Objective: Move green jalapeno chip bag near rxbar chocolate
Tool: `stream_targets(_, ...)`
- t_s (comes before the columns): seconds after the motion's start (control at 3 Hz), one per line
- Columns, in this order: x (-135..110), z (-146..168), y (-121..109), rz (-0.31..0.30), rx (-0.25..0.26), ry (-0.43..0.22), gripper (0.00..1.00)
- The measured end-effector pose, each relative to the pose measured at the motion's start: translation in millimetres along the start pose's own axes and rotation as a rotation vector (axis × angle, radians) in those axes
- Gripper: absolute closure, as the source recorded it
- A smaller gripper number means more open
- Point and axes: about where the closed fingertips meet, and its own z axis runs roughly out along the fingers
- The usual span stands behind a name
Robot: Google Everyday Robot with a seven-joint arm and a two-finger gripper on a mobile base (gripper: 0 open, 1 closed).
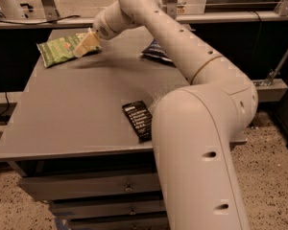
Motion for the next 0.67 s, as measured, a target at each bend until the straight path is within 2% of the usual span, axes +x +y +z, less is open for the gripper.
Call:
stream_targets(0.33, 20.3, 17.3, 2.3, 0.061, 0.009, 0.027, 0.0)
stream_targets(0.67, 35.0, 19.3, -3.5, 0.101, 0.031, 0.04, 0.0)
